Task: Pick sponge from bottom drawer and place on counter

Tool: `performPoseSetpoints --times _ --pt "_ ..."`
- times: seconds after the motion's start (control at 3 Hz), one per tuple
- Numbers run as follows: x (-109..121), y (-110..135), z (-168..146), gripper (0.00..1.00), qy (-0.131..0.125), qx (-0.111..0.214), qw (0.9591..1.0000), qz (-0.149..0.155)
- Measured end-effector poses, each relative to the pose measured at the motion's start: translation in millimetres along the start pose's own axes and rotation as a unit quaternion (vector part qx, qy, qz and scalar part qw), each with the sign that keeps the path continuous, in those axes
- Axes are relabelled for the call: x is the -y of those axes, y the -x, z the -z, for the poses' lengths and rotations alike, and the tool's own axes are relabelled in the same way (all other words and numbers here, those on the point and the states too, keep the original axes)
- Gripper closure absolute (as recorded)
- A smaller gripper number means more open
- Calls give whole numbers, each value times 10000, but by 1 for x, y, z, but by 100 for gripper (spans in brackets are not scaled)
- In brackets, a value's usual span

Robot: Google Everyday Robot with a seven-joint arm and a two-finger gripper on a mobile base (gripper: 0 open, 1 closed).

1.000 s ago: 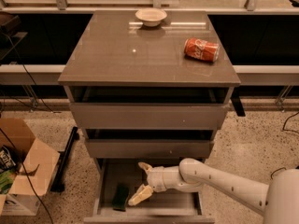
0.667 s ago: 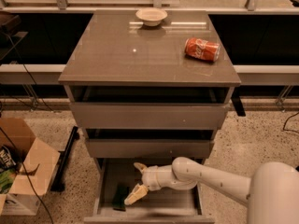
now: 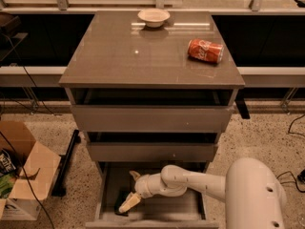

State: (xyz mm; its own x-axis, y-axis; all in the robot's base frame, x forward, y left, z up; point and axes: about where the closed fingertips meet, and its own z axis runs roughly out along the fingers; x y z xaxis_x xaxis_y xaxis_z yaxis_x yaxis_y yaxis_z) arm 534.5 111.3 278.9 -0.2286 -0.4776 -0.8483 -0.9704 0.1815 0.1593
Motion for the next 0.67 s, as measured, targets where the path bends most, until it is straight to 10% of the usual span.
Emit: performPoseSetpoints --times 0.67 --pt "12 -39 -57 0 52 -178 9998 -41"
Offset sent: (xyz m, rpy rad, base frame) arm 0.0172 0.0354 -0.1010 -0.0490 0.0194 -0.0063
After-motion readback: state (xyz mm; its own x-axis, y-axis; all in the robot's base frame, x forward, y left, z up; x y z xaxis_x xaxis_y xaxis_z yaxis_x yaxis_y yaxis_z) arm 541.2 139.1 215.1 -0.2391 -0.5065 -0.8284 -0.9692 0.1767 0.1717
